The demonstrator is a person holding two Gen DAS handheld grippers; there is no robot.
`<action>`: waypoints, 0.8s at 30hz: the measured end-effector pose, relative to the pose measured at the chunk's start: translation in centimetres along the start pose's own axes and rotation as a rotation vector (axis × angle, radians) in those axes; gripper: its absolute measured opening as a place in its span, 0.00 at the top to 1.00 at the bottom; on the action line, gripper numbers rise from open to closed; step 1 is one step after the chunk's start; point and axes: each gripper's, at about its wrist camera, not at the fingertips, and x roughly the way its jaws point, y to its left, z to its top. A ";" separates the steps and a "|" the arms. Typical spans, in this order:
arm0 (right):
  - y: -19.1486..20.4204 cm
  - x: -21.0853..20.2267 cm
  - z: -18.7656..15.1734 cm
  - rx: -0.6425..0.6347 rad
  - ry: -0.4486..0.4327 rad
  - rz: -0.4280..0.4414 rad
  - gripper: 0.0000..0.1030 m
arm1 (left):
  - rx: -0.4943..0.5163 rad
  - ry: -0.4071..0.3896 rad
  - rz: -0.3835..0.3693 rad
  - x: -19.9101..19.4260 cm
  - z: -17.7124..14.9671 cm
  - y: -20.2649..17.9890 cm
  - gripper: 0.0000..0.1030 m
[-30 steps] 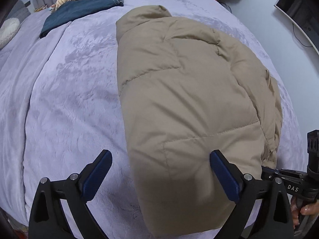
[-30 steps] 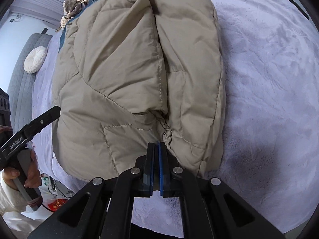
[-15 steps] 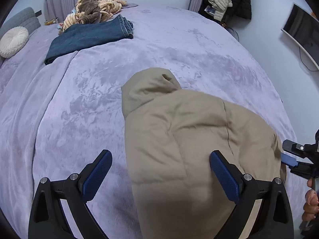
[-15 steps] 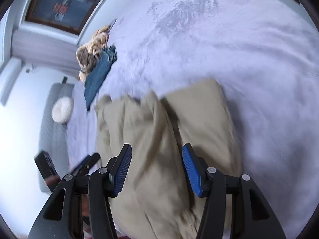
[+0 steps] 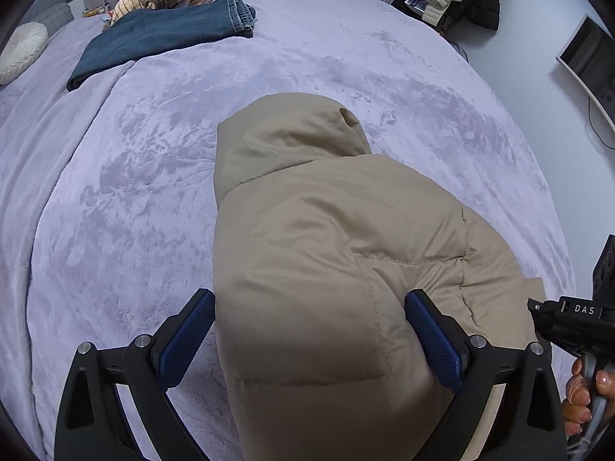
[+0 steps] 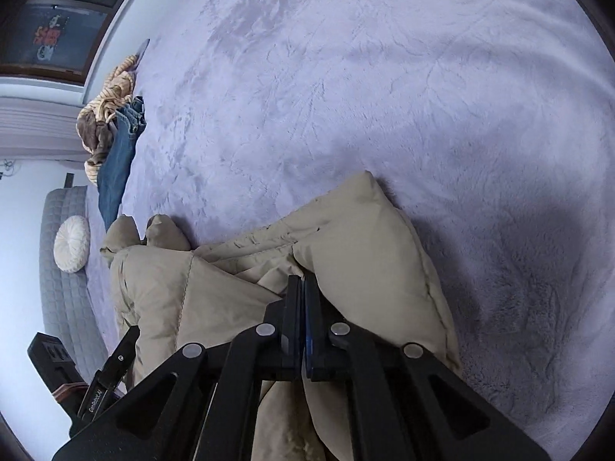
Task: Fold large clothes
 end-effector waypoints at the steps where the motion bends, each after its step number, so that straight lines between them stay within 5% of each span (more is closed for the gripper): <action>1: 0.2 -0.7 -0.3 -0.026 -0.005 -0.016 1.00 | 0.003 0.005 -0.002 -0.1 0.1 0.1 0.03; 7: 0.8 -2.5 -1.7 -0.117 -0.013 -0.098 1.00 | 0.050 0.014 0.005 -2.3 -0.2 0.5 0.03; 10: 1.4 -3.3 -2.4 -0.176 -0.050 -0.231 1.00 | 0.075 0.011 0.018 -4.0 -0.7 1.0 0.03; 19: 1.8 -8.4 -7.5 -0.170 -0.094 -0.154 0.94 | 0.112 0.061 0.018 -7.0 -3.5 2.1 0.03; 21: 1.9 -9.1 -9.0 -0.162 -0.089 -0.147 0.90 | 0.112 0.066 0.014 -7.5 -4.2 2.2 0.03; 24: 1.8 -9.6 -11.1 -0.155 -0.086 -0.151 0.68 | 0.108 0.067 0.013 -8.1 -5.0 2.6 0.03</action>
